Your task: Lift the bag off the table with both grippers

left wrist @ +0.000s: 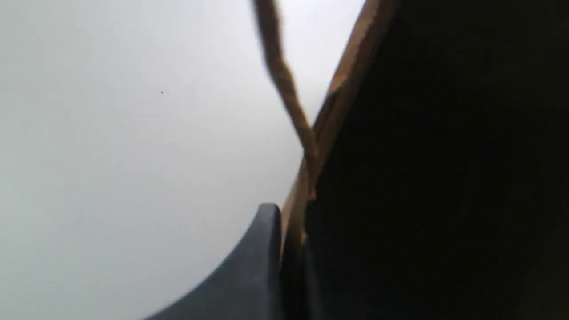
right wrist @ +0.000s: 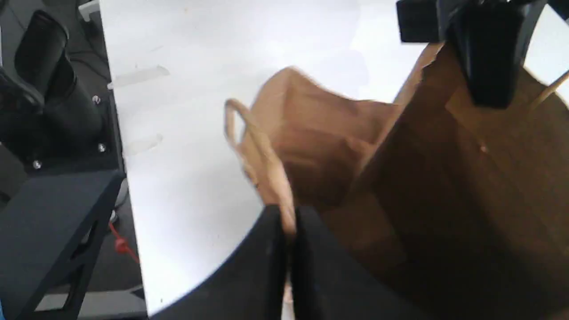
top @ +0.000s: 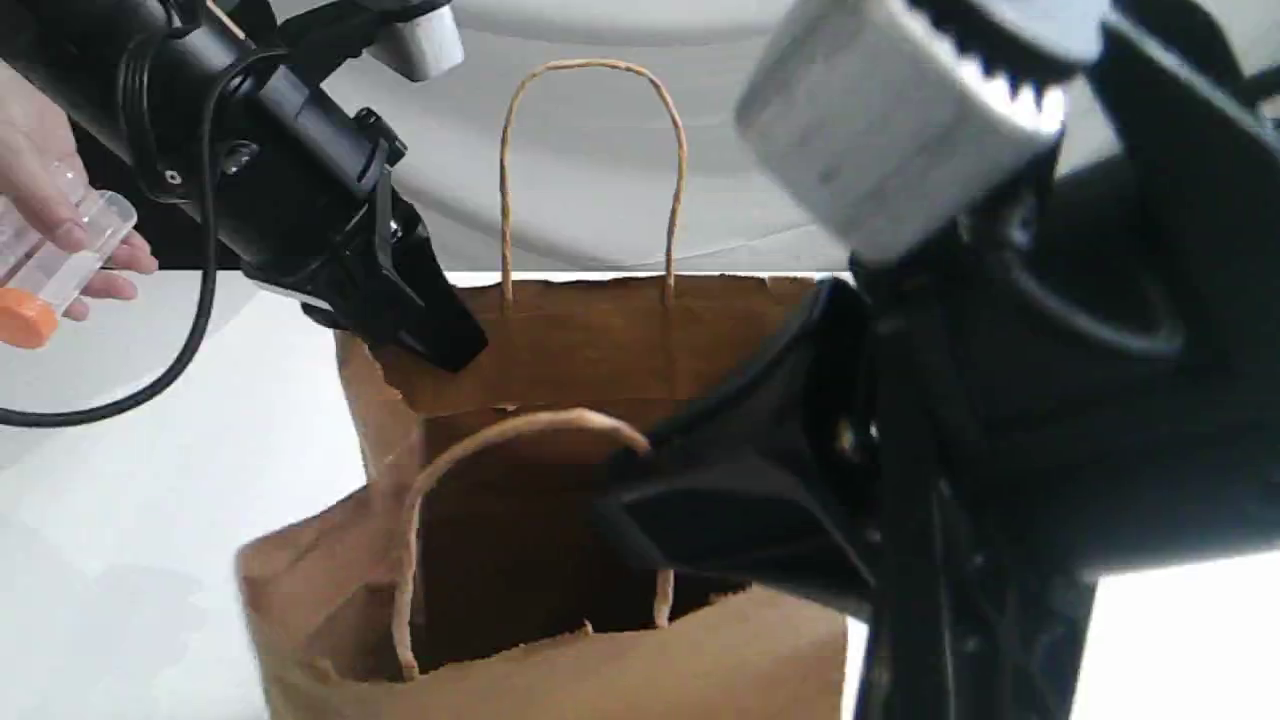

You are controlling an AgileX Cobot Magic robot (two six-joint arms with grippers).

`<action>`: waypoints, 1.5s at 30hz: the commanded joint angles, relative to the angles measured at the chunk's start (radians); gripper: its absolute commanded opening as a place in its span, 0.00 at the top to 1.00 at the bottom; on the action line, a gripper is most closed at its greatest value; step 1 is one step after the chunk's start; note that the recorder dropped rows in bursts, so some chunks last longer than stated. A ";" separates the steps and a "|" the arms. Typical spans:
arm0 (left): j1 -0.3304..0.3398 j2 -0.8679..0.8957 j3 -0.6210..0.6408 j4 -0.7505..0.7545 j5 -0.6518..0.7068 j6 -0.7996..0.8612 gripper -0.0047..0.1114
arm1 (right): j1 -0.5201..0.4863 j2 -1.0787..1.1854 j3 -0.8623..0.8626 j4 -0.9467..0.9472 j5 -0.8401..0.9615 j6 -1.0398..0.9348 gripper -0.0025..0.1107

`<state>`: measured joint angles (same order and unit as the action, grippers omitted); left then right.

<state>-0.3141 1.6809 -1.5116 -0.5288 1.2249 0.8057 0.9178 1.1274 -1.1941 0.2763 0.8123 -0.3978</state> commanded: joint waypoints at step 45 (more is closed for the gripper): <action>0.208 0.101 0.005 -0.315 -0.004 -0.044 0.96 | 0.001 0.187 -0.425 -0.208 0.178 0.110 0.98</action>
<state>-0.1091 1.7826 -1.5094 -0.8399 1.2268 0.7743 0.9178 1.3158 -1.6136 0.0737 0.9975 -0.2905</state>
